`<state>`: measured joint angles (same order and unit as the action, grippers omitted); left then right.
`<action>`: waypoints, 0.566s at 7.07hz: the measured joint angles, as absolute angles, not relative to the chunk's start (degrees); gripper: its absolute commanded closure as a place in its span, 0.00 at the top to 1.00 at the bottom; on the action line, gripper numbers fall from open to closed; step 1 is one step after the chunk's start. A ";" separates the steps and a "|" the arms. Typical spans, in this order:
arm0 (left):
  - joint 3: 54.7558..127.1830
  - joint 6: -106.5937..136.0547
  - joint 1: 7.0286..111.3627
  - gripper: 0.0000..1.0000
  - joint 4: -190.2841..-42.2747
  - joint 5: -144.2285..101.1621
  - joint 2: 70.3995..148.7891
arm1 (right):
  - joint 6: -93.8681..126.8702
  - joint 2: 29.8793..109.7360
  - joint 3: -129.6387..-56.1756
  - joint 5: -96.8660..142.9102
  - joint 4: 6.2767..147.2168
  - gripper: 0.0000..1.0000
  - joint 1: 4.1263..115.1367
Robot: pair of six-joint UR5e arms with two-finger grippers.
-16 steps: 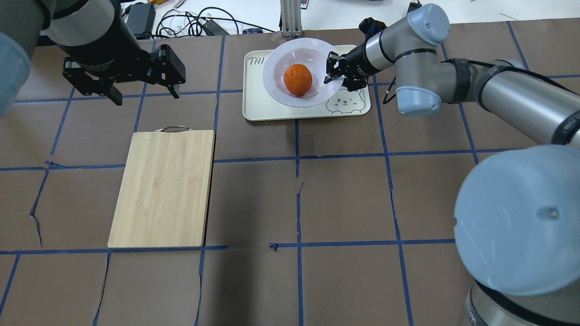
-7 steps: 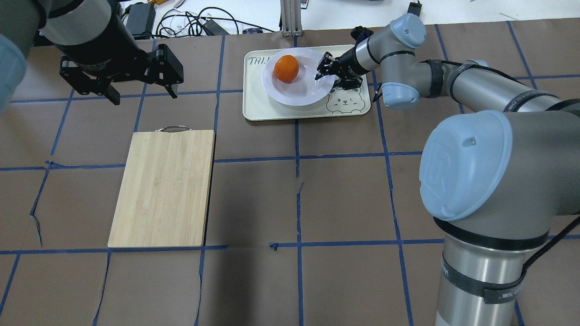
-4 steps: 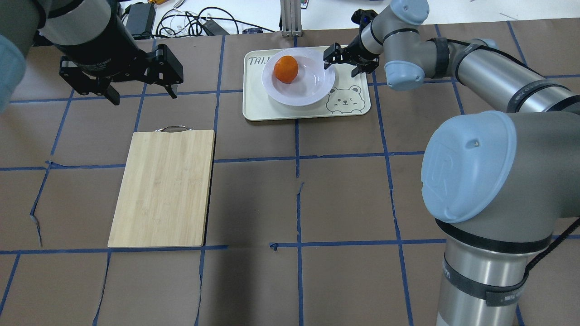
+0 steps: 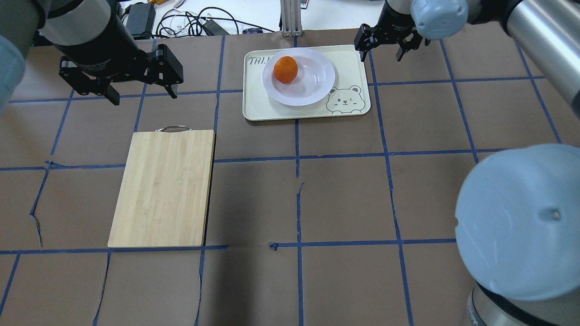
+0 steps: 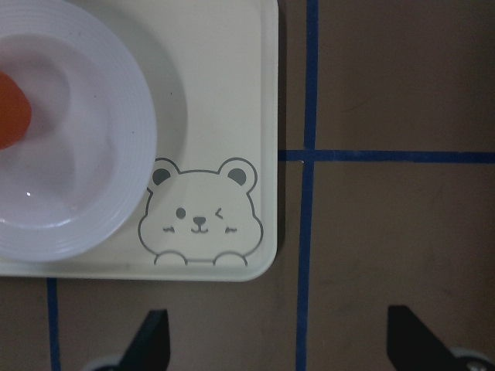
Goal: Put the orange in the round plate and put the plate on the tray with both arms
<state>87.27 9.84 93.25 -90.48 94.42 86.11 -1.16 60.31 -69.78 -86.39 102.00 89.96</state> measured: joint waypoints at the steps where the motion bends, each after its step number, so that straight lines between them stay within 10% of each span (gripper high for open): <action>1: 87.28 9.84 93.25 1.00 -90.55 94.43 86.04 | -1.41 64.91 -70.01 -87.54 95.58 1.00 89.95; 4: 87.33 9.84 93.25 1.00 -90.64 94.43 85.90 | -7.16 75.81 -73.01 -90.32 87.88 1.00 89.87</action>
